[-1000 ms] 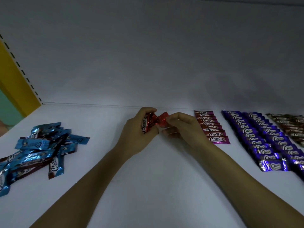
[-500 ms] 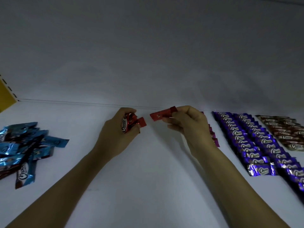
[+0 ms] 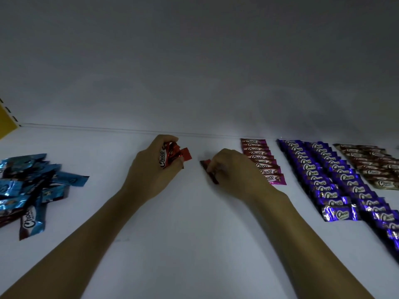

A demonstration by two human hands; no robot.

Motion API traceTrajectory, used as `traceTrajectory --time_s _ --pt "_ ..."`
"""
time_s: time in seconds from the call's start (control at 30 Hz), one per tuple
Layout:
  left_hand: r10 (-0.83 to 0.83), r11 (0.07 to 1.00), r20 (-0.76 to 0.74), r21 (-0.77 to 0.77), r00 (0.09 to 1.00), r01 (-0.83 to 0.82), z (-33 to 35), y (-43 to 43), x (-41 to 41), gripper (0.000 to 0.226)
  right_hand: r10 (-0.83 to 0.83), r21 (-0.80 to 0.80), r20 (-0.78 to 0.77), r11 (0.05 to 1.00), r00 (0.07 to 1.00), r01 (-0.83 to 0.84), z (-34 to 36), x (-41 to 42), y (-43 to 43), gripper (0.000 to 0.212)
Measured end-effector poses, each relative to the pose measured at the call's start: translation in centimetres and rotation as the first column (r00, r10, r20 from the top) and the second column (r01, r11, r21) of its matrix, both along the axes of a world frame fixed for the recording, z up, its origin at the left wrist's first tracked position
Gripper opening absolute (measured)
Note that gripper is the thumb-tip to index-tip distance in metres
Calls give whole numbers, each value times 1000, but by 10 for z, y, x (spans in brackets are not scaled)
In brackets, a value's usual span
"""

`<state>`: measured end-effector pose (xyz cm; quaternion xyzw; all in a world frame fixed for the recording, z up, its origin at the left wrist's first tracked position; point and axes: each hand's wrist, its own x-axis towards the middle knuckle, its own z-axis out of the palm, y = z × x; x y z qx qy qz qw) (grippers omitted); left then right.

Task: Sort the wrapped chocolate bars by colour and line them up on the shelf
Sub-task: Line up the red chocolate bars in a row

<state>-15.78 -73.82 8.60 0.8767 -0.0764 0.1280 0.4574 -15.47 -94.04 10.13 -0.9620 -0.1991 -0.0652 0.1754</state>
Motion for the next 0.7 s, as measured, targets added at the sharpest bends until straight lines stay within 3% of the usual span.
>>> traceTrajectory --time_s 0.1,0.2,0.37,0.5,0.7 --pt "8 1000 6 18 1000 -8 -1 0 0 41 -27 -288 115 956 993 60 2 -2 6 31" --pt "3 1000 14 13 1000 -3 0 0 -1 41 -43 -328 167 940 985 96 3 -7 13 33" --pt "-3 1000 7 19 1000 3 2 -2 -1 41 -127 -437 27 890 991 126 8 5 22 50" --pt "-12 1000 18 23 1000 12 1 -2 -1 41 -280 -353 2 898 960 263 6 38 29 52" --pt "-7 1000 6 17 1000 7 2 -3 -1 42 -267 -213 95 935 959 282 -15 27 35 46"
